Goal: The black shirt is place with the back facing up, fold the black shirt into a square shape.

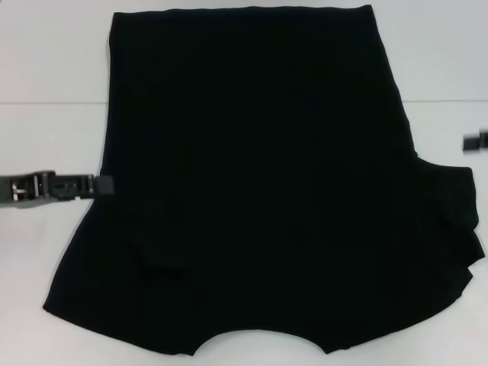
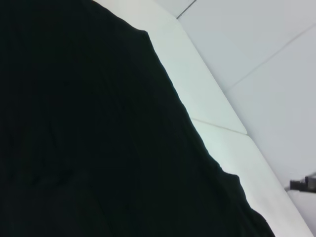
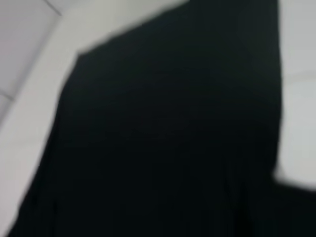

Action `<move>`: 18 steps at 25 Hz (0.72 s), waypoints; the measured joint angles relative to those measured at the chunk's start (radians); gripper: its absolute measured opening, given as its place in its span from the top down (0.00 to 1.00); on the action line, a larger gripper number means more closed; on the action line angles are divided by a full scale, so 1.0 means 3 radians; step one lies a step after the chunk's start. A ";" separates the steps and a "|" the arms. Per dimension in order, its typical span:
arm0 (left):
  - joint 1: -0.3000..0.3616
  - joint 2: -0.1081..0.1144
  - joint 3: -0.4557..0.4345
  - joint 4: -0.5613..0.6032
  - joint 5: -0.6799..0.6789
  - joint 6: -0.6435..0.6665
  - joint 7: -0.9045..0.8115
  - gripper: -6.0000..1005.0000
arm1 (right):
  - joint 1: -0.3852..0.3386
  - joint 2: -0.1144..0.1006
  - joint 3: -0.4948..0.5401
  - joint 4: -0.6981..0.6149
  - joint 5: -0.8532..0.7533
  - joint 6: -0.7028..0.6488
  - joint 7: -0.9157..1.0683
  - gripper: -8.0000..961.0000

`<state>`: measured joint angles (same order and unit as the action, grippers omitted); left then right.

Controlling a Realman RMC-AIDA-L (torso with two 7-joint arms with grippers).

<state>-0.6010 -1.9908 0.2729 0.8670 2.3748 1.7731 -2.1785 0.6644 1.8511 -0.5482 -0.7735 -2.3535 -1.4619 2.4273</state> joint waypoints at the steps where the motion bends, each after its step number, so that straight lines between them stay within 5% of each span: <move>1: 0.0008 -0.0008 0.0013 -0.0021 0.0000 -0.0016 0.0018 0.52 | -0.0017 -0.0004 0.0009 -0.0039 -0.0117 -0.0092 0.0049 0.12; 8: -0.0086 -0.0005 0.0032 -0.0122 0.0000 -0.0062 0.0026 0.46 | -0.0114 -0.0003 0.0011 -0.0023 -0.0578 -0.0255 0.0261 0.12; 18: -0.0148 -0.0015 0.0060 -0.0187 -0.0012 -0.0133 0.0034 0.46 | -0.0099 0.0140 -0.0033 0.0167 -0.0814 0.0057 0.0262 0.40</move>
<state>-0.6452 -1.9953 0.2909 0.8109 2.3711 1.7331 -2.1683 0.6347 1.8932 -0.5582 -0.7234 -2.5978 -1.4448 2.5060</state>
